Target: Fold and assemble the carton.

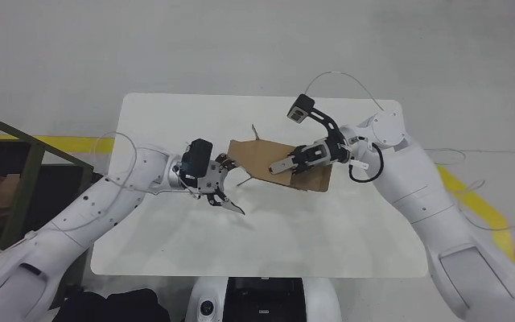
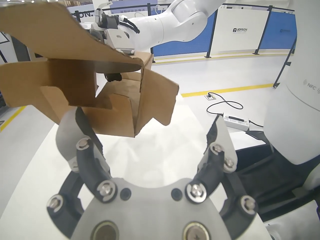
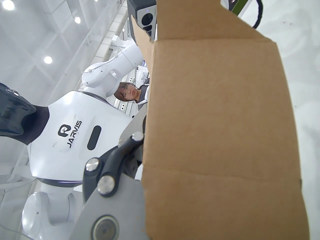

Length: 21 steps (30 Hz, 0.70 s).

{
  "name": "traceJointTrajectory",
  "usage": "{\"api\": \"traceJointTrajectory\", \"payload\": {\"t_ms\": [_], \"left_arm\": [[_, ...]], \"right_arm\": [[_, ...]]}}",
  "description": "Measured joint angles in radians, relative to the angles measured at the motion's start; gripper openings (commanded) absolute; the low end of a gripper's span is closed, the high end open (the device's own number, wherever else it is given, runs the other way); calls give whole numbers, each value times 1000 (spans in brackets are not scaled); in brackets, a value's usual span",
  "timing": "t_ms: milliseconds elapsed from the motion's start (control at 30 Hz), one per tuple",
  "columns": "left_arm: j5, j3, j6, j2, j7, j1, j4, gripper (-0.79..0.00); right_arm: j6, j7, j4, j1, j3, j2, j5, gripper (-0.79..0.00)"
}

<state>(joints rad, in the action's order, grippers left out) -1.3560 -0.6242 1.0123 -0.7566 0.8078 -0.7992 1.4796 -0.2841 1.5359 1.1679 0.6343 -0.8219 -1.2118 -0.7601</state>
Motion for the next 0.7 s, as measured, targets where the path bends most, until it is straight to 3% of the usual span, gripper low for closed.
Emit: {"api": "traceJointTrajectory", "payload": {"t_ms": [700], "left_arm": [[-6,32,0,-4,0,32,11,0]], "right_arm": [[0,0,14,28,-26,5,-10,-785]]}}
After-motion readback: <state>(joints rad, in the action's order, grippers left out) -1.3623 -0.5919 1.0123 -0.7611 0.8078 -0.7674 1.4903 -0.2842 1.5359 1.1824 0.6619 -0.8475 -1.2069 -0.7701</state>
